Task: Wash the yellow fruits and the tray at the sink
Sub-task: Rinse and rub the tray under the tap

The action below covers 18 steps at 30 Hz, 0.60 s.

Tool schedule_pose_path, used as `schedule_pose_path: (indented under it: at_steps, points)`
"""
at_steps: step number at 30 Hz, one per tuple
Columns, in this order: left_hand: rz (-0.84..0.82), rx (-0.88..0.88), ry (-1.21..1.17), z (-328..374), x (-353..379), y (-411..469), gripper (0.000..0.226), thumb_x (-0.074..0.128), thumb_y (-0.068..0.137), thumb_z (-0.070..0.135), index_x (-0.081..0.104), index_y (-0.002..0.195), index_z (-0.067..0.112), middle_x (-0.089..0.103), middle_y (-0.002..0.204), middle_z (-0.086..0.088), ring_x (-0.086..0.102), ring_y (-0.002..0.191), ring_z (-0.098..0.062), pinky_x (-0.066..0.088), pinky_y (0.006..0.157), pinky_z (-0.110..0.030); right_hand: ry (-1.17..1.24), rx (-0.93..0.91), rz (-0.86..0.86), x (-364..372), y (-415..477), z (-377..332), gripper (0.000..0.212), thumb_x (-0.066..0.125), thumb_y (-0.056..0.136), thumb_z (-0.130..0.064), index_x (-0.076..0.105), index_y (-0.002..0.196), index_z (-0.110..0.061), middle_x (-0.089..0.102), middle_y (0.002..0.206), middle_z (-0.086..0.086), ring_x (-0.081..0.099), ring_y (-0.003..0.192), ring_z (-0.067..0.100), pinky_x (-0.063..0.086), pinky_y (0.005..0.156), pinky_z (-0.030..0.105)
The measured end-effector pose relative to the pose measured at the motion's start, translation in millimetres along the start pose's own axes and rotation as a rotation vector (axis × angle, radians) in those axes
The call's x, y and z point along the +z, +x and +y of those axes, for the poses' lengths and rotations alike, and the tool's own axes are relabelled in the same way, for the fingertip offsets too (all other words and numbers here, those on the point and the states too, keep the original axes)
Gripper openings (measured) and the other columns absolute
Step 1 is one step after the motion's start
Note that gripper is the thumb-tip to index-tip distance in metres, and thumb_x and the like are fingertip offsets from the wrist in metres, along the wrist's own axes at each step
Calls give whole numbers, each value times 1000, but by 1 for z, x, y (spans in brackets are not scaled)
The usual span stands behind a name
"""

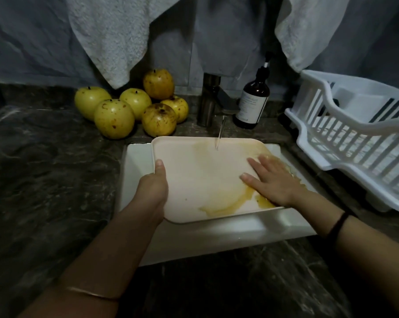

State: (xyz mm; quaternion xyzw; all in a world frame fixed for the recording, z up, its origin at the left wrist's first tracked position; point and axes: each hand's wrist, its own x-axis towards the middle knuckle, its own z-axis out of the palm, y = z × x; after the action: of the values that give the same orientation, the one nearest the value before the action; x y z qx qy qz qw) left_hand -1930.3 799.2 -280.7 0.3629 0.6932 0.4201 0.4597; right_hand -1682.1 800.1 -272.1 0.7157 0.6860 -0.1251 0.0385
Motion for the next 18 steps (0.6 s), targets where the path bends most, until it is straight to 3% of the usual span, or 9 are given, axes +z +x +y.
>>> schedule_pose_path:
  at_steps: [4,11,14,18]
  points:
    - [-12,-15,-22,0,1,1,63,27,100,51,53,126,-1,57,117,-15,46,89,-27,36,78,-33,24,56,51,6,8,-20,76,17,93,-66,5,153,-22,-5,161,4,-5,148,23,-1,119,45]
    - [4,-10,10,2,1,-2,63,26,101,49,52,128,-1,56,119,-19,45,79,-23,36,72,-30,-16,-271,78,17,3,-118,64,17,98,-57,4,153,-27,-9,161,1,-10,147,20,-7,118,44]
    - [-8,-12,-14,3,0,-2,62,25,101,49,55,127,1,55,97,-14,47,62,-18,35,55,-29,-16,-425,77,22,-6,-136,59,22,100,-50,5,153,-28,-10,161,0,-12,147,18,-8,118,45]
    - [10,-6,1,3,-1,-4,61,27,100,51,54,127,3,58,109,-14,44,63,-17,36,58,-30,-12,-526,-14,13,-11,-103,80,42,89,-63,3,152,-35,-15,159,-5,-18,145,12,-12,117,40]
